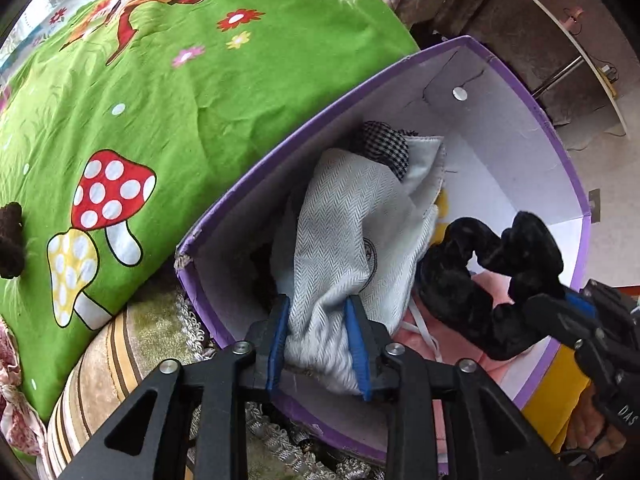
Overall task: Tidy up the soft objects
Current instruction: 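Carry the grey bag into the box and open the left tool while the right tool carries the black sock, then lower the black fuzzy sock into the box and open the right tool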
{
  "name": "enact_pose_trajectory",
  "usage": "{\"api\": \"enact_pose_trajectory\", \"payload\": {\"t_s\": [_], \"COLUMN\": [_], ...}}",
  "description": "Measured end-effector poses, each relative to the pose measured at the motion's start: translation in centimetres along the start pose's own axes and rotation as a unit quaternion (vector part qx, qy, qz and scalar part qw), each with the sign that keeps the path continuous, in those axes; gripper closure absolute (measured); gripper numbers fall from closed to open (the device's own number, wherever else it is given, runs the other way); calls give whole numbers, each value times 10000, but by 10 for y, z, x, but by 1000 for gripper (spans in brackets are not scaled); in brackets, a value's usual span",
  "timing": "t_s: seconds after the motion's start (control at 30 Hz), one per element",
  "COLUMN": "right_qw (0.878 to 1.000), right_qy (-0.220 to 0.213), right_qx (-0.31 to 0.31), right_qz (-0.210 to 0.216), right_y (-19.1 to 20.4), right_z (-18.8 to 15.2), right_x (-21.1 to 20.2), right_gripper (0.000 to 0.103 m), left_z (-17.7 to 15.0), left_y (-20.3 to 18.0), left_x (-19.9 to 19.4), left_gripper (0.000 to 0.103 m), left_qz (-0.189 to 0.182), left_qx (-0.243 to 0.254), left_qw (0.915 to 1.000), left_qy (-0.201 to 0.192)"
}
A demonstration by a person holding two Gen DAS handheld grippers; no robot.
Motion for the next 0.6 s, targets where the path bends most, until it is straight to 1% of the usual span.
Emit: {"api": "enact_pose_trajectory", "payload": {"t_s": [0.07,0.13,0.2,0.23,0.27,0.3,0.4,0.5,0.6], "right_qw": [10000,9999,9999,9999,9999,9998,9998,9996,9992], "right_qy": [54,86,110,126,138,141,126,90,26], "right_qx": [-10,-49,-89,-90,-93,-106,-160,-268,-378], "right_qz": [-15,-21,-26,-23,-16,-12,19,48,95], "right_y": [0,2,4,5,5,7,11,19,27], "right_z": [-1,-3,-5,-5,-5,-6,-5,-2,1], "right_x": [3,5,7,8,8,8,5,-2,-10], "right_gripper": [89,89,89,89,89,89,89,89,89], "left_z": [2,1,4,5,4,4,2,-4,-11], "left_y": [1,4,7,10,12,16,33,55,72], "left_x": [0,-7,-16,-21,-26,-33,-54,-73,-86], "left_gripper": [66,55,49,42,37,35,34,34,34], "left_qz": [3,-37,-150,-189,-165,-226,-406,-549,-661], "left_qx": [-62,-118,-202,-244,-290,-377,-754,-1256,-1653], "left_qw": [10000,9997,9989,9982,9975,9962,9900,9800,9694], "left_qy": [-65,-203,-402,-504,-617,-757,-1121,-1440,-1690]}}
Point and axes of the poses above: each gripper's, at about its wrist camera, not at the fingertips, and x roughly the way its jaws point, y to its left, z to its top, the point moved 1 cm from there along x, roughly the way its jaws point, and after that the axes turned 11 degrees about -y, right-handed, at the moved point
